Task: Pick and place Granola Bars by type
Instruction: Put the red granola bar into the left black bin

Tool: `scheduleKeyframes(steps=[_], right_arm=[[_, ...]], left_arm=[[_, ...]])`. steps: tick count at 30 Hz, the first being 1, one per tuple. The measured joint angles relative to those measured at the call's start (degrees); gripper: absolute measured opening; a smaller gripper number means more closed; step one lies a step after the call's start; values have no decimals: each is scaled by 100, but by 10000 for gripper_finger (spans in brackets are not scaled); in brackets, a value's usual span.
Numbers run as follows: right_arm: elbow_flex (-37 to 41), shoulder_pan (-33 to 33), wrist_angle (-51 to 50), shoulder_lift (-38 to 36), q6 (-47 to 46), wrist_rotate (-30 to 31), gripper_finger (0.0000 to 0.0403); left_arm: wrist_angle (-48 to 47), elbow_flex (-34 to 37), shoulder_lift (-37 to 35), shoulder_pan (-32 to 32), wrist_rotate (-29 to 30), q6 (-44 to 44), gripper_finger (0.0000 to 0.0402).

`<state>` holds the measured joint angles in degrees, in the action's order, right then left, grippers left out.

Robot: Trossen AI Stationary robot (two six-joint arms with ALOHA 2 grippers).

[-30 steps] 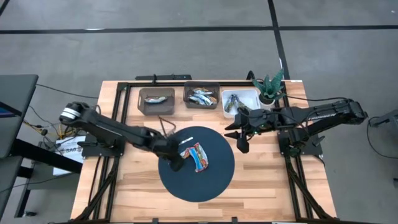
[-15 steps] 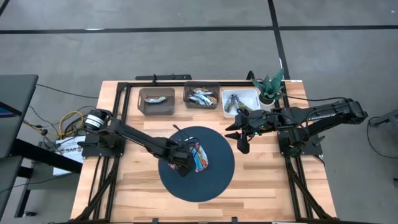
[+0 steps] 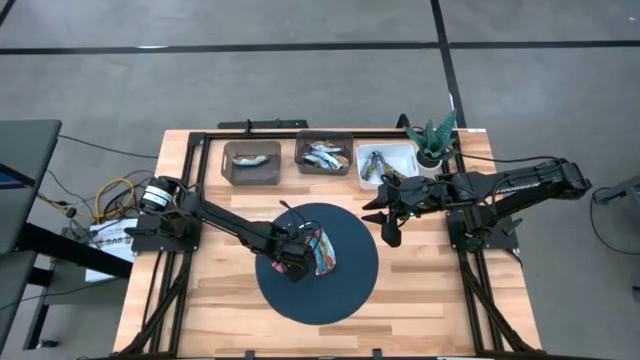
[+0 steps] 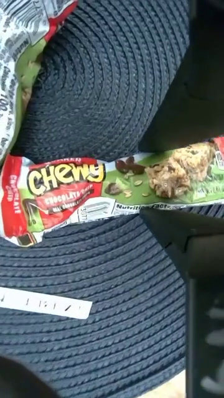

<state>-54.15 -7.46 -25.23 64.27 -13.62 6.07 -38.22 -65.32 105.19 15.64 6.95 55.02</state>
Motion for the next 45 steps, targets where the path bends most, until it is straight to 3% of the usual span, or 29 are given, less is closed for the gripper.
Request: scheduleKeyframes(steps=[11,19,27,31,39,42,45], right_arm=[[0,4,2,0,6,31,124],[0,4,4,0,6,33,124],[0,9,183,0,-34,253,124],[0,11,307,0,-93,609,124],[0,155,594,0,-93,629,124],[0,253,757,0,-73,629,124],[0,355,881,0,19,628,124]], left_arm=[[-219,-275,-10,-96,-145,166,31],[-1485,-1144,-17,-407,247,160,21],[-3348,-1767,-406,-833,1186,418,7],[-3349,-1510,-1158,-1219,1612,617,4],[-3268,-910,-2700,-2435,2313,560,5],[-3141,-729,-3021,-3099,2319,313,5],[-2774,-587,-3110,-3776,1941,-131,6]])
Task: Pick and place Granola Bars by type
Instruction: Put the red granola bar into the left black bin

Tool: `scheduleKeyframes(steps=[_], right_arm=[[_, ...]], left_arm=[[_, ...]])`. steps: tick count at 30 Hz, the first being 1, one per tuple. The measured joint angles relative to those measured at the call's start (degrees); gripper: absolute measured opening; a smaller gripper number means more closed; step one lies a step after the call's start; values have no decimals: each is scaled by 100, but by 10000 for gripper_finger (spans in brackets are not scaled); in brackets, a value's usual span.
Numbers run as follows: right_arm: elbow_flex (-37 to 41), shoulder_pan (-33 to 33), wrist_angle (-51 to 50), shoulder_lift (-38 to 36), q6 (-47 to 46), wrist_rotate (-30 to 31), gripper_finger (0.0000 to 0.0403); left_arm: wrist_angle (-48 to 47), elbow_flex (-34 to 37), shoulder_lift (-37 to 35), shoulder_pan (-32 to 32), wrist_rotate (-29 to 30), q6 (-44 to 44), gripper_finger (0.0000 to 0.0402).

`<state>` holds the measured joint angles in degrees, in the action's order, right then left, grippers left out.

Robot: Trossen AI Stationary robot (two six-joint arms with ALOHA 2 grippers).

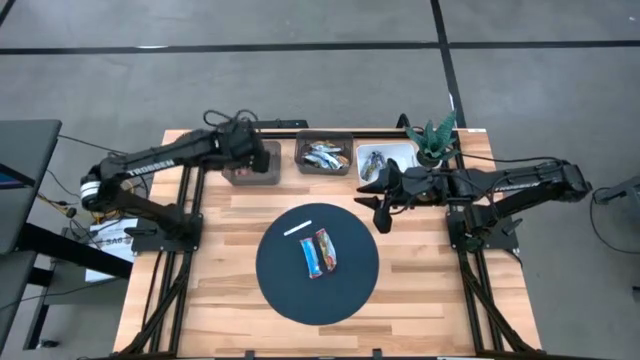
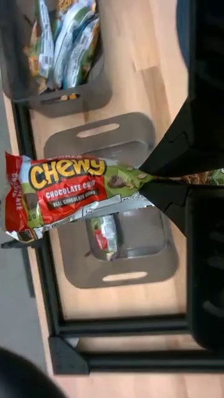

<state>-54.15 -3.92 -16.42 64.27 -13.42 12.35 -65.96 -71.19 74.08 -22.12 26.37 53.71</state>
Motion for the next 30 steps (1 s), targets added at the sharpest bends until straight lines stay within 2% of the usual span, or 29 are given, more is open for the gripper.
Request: scheduleKeyframes(steps=[6,11,21,24,30], right_arm=[[0,281,213,0,25,50,124],[0,383,303,0,-196,1007,124],[0,443,321,0,-115,1033,124],[0,443,323,0,-115,1032,124],[0,443,321,0,-115,1028,124]], left_arm=[[929,465,75,-1012,-980,-516,6],[1364,832,102,-1433,-1569,-540,7],[1504,1189,101,-1544,-1889,-840,13],[1565,1251,101,-1542,-1899,-984,36],[1662,1251,101,-1551,-1696,-1000,106]])
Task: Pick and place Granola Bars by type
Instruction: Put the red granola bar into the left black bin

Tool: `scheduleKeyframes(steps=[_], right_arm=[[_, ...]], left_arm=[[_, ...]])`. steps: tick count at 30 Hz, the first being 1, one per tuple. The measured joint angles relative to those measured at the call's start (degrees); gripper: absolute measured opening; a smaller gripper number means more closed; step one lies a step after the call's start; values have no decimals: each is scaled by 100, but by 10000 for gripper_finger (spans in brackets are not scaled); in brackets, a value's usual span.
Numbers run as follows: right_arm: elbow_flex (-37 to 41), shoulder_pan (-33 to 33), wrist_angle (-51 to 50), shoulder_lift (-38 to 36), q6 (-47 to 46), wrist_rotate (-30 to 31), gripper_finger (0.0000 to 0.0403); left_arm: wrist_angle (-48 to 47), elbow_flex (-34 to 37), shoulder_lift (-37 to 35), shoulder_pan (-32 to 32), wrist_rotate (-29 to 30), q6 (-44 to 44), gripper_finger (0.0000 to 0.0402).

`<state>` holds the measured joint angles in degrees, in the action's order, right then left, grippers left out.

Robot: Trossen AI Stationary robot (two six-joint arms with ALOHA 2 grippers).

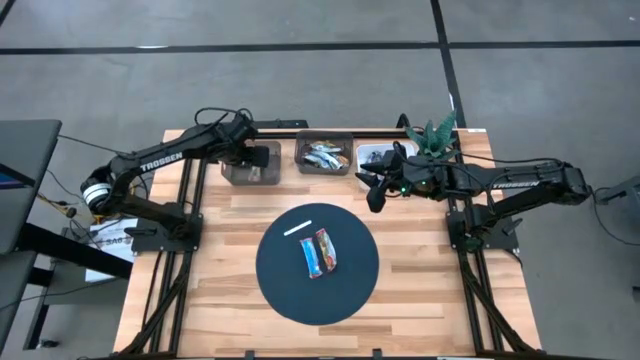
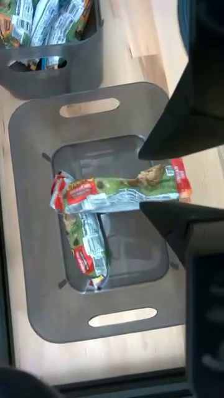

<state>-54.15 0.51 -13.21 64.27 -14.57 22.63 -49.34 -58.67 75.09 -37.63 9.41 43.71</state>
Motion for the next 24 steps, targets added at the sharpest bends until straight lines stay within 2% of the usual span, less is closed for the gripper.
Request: scheduleKeyframes(steps=[6,10,15,20,24], right_arm=[[0,-11,0,0,-1,-96,124],[0,-11,-2,0,-5,-316,124],[-53,-169,-377,0,-195,-352,124],[-347,-474,-1193,2,-251,-428,124],[-549,-656,-1569,1,-363,-473,124]], left_arm=[[207,0,0,43,-209,-108,138],[879,0,0,393,-970,-355,135],[1519,-2,0,1266,-1725,-223,124],[1808,-2,0,2348,-1756,728,119],[1779,-2,0,3092,-1365,1840,124]])
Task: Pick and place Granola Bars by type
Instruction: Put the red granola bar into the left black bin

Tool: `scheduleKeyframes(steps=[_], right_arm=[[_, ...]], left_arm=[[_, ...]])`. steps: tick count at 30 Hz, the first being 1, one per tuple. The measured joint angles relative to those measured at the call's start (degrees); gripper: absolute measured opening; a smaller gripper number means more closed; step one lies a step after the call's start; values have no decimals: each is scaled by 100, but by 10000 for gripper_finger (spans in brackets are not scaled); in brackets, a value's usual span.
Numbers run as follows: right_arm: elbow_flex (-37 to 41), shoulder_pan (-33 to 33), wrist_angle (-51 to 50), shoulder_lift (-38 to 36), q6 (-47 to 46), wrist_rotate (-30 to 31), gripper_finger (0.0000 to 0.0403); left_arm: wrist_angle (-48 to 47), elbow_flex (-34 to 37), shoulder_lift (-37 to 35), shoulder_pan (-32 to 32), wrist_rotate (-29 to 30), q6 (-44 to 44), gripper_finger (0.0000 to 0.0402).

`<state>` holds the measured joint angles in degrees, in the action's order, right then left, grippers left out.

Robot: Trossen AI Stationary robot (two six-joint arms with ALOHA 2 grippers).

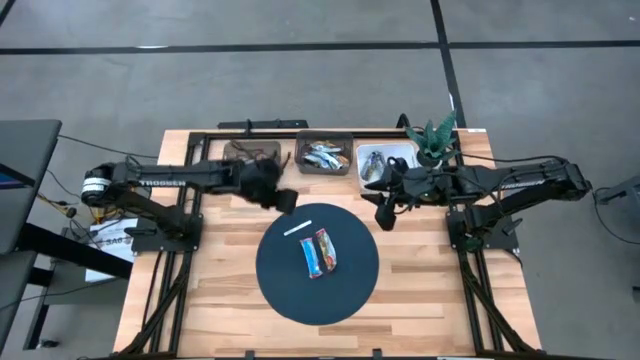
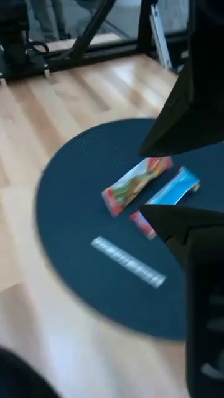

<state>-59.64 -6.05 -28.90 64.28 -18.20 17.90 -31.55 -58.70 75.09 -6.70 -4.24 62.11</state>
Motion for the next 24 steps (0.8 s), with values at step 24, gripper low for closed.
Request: scheduleKeyframes(steps=[24], right_arm=[[-63,-334,-724,-1,472,-2097,124]], left_arm=[[1516,-4,1970,2393,1282,3379,167]])
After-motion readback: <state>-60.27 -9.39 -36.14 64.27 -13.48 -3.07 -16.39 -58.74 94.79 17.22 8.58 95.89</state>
